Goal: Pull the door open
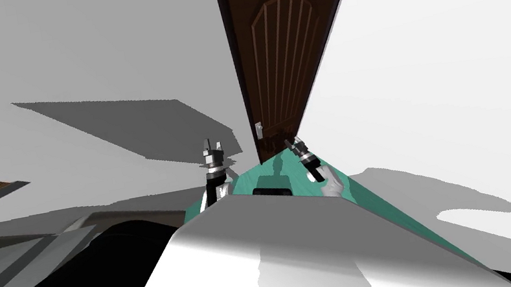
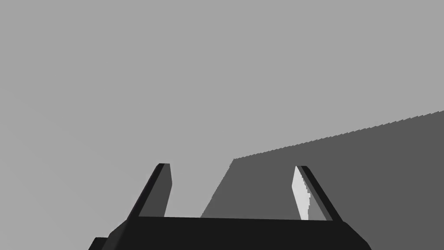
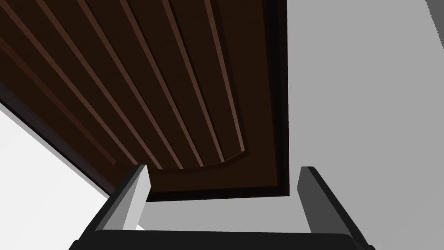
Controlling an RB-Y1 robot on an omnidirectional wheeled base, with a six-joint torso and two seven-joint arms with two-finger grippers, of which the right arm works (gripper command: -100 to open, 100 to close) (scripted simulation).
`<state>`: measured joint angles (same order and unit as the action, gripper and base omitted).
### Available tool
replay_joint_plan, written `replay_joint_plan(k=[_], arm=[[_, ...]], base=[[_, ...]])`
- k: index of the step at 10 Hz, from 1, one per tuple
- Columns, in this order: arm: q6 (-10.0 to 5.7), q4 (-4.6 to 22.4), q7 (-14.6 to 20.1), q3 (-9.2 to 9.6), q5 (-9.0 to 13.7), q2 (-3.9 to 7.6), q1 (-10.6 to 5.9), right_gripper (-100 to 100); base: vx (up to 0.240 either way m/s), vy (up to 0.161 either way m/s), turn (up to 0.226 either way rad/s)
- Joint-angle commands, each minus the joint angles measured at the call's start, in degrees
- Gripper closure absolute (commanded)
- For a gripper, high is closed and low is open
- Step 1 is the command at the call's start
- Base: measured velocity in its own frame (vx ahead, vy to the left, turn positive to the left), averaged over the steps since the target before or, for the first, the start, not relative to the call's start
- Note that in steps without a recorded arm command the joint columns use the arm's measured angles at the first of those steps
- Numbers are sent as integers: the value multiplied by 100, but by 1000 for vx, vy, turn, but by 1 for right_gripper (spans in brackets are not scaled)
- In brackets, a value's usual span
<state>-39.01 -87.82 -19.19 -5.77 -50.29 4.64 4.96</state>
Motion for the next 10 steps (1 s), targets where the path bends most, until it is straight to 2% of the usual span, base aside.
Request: replay_joint_plan(k=[1,8,9,10], arm=[[-49,149,-40,-14,-174,-19,-85,-100],[-224,771,-202,-71,-876,-142,-440,-100],[-270,936,-245,-87,-1062,-183,-535,-100],[-293,1019,-267,-94,-1155,-204,-582,-100]], base=[[93,40,-57],[86,41,-52],[110,52,-99],[118,53,-79]])
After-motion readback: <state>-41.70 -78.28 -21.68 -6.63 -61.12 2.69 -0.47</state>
